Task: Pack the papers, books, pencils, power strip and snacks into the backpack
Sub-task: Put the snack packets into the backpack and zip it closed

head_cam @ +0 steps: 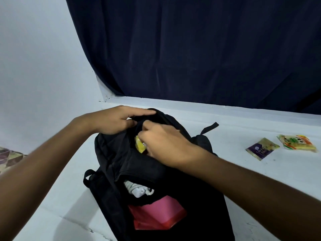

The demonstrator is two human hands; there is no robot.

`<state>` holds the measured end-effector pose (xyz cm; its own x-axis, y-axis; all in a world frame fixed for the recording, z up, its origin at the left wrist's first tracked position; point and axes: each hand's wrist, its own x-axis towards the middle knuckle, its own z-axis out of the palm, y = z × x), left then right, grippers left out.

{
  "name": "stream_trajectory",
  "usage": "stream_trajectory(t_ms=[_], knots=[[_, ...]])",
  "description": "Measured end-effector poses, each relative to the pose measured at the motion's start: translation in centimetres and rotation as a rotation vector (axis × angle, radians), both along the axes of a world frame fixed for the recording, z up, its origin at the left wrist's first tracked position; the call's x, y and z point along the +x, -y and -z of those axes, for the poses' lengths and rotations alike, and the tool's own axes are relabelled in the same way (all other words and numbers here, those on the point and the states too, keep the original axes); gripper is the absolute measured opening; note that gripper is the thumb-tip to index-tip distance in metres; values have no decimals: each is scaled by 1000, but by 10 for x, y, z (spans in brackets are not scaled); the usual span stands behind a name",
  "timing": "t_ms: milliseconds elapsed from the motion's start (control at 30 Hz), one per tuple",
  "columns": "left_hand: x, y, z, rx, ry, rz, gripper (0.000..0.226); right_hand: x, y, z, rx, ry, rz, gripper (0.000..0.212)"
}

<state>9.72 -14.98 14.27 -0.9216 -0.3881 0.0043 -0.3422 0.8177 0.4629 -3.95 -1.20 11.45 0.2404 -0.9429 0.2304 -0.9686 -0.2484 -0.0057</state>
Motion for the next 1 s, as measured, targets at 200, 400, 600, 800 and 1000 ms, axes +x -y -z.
stream_trajectory(t_ms=[200,400,600,800,1000], knots=[[2,-4,-3,-27,-11,1,67,10,31,41,-195,-278,35,28],[2,-5,-2,-32,-5,-2,68,-1,23,40,-33,-127,-71,14],[4,-8,2,-29,-35,-4,70,-14,14,26,193,244,-166,23],[4,-10,8,-35,-67,-35,72,-66,-10,-13,-148,686,-16,30],[1,-20,11,-11,-100,-96,79,-203,-6,64,94,434,700,35]])
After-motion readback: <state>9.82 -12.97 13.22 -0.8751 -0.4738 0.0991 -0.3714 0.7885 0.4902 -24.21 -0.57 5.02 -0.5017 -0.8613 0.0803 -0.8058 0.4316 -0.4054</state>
